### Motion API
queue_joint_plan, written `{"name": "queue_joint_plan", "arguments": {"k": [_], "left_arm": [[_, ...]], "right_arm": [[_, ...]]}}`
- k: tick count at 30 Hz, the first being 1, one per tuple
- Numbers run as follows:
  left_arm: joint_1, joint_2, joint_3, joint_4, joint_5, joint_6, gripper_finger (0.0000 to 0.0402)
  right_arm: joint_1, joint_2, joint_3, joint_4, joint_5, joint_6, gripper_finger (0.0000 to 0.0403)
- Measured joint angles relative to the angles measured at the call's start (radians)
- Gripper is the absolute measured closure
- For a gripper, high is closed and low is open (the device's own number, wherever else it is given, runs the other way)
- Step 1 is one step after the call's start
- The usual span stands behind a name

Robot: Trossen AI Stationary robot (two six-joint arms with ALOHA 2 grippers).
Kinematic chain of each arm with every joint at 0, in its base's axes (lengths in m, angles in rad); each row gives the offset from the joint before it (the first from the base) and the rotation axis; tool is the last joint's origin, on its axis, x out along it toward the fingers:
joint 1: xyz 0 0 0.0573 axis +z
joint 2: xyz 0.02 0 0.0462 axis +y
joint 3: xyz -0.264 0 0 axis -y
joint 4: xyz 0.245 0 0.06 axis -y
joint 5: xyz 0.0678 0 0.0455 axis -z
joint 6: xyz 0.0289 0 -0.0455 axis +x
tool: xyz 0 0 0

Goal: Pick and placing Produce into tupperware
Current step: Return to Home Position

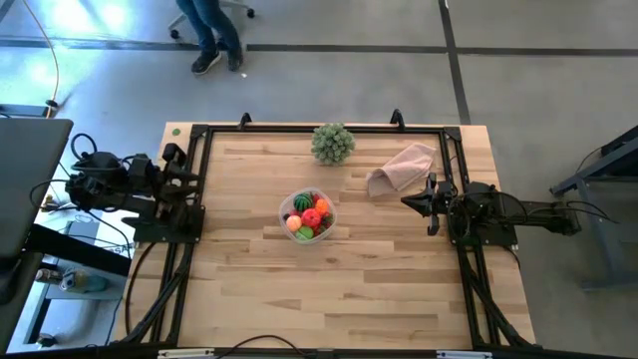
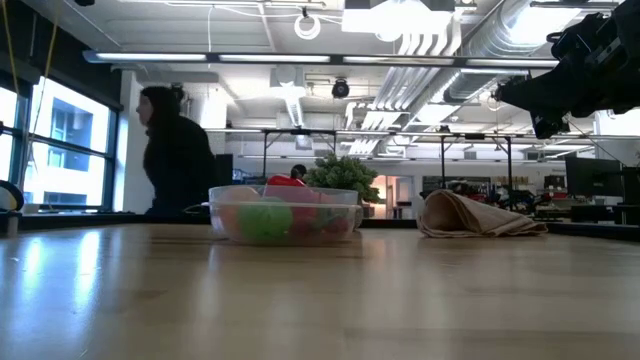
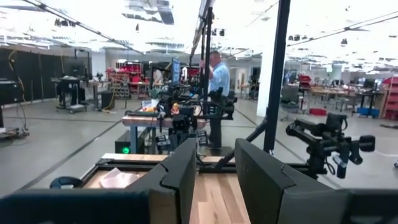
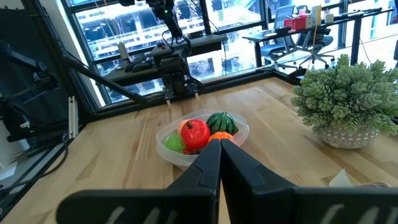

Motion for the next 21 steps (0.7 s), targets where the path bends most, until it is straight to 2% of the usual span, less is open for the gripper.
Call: {"name": "queue_joint_plan", "arguments": {"k": [8,13,21], "left_arm": [[0.0,-0.063,-0.033,-0.009,-0.026,0.018,0.03],[0.0,-0.049,-0.097,0.015,0.027,-0.005,0.03],[0.0,-0.049,-0.33,0.286,0.139,-0.009,0.03]], "right_arm": [[0.0,0.0,0.0,0.0,0.0,0.0,0.0402],[0.0,0.003,0.0,0.0,0.0,0.0,0.0402],[0.0,0.009,0.0,0.0,0.003,0.0,0.0402]]}}
